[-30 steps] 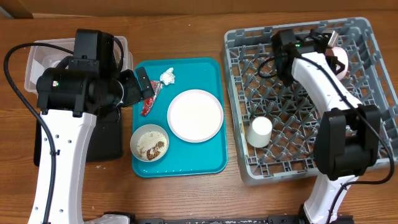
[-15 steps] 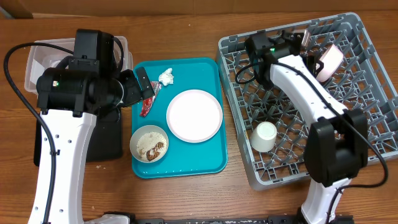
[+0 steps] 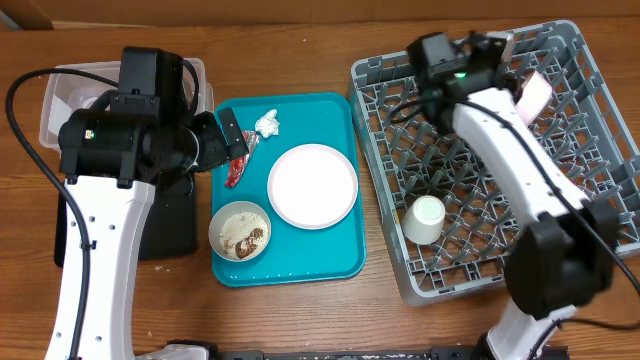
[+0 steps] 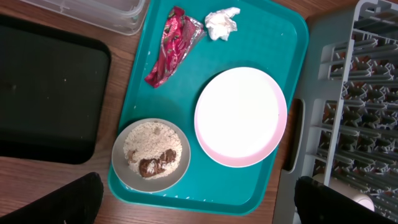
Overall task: Sort waste into correct bins and load items into the dishwasher
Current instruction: 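Lower the small pink plate into the rack and release it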
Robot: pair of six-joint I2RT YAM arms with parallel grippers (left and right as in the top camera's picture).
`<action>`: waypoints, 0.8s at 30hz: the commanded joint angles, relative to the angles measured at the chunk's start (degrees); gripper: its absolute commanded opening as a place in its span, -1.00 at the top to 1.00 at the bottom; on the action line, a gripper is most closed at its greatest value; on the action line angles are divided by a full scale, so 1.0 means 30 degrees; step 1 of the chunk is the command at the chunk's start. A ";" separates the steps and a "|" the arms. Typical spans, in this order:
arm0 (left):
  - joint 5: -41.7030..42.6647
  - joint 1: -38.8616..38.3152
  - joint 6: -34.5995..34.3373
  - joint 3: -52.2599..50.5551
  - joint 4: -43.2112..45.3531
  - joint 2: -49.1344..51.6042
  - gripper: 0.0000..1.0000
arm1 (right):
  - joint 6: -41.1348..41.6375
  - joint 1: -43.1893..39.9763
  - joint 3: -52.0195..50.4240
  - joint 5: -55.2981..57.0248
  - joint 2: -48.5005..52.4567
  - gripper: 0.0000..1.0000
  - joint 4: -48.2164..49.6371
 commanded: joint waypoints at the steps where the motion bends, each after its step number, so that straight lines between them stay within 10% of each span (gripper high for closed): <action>1: -0.0204 0.0051 -0.0189 0.0248 0.0007 0.0066 -1.00 | 0.0430 -0.1370 0.0532 -0.2055 -0.2055 0.78 0.0051; 8: -0.0204 0.0051 -0.0189 0.0248 0.0007 0.0066 -1.00 | 0.0998 -0.6331 0.0532 -1.2947 -0.2397 0.92 0.0233; 24: -0.0204 0.0051 -0.0182 0.0248 0.0007 0.0066 -1.00 | -0.1049 -0.7351 0.0488 -1.8775 -0.1064 0.92 0.3002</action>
